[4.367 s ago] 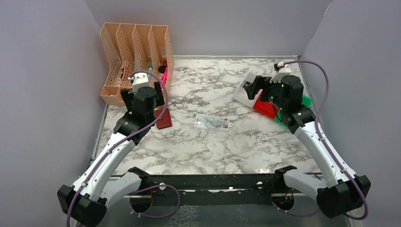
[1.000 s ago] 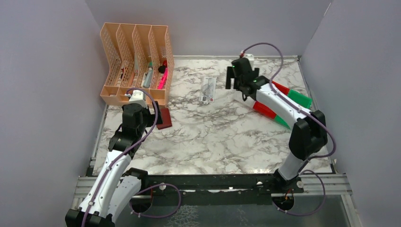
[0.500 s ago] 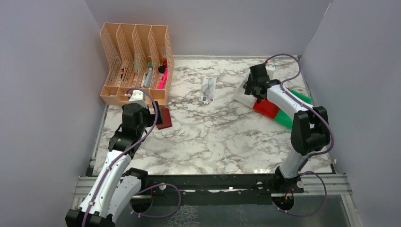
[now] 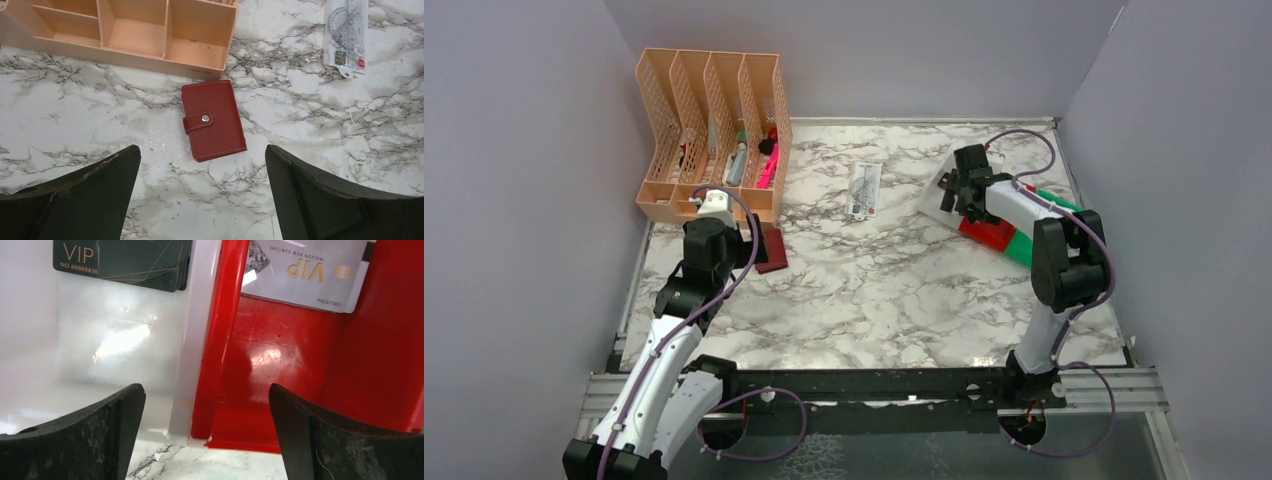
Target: Take the credit cards out of the card holder
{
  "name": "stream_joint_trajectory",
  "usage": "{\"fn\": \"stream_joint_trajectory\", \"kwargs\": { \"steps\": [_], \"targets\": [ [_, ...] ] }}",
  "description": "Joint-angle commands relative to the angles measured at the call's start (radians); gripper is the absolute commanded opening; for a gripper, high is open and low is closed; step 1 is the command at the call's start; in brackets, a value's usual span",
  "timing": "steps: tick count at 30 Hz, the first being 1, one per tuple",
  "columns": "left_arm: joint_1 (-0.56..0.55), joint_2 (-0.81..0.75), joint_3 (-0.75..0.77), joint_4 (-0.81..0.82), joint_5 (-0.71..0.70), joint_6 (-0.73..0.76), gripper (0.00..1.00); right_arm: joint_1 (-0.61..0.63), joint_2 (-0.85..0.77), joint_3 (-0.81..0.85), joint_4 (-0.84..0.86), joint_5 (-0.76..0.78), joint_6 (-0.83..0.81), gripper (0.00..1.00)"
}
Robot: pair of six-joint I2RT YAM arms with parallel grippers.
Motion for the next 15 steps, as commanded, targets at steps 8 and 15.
{"fn": "stream_joint_trajectory", "kwargs": {
  "steps": [8, 15],
  "targets": [
    [0.014, 0.016, 0.0, 0.016, 0.038, 0.005, 0.99, -0.006, -0.031, -0.117, 0.092, -0.212, -0.008, 0.99],
    [0.019, 0.017, 0.0, 0.016, 0.04, 0.005, 0.99, 0.023, -0.093, -0.182, 0.132, -0.314, -0.038, 0.95]
  ]
}}
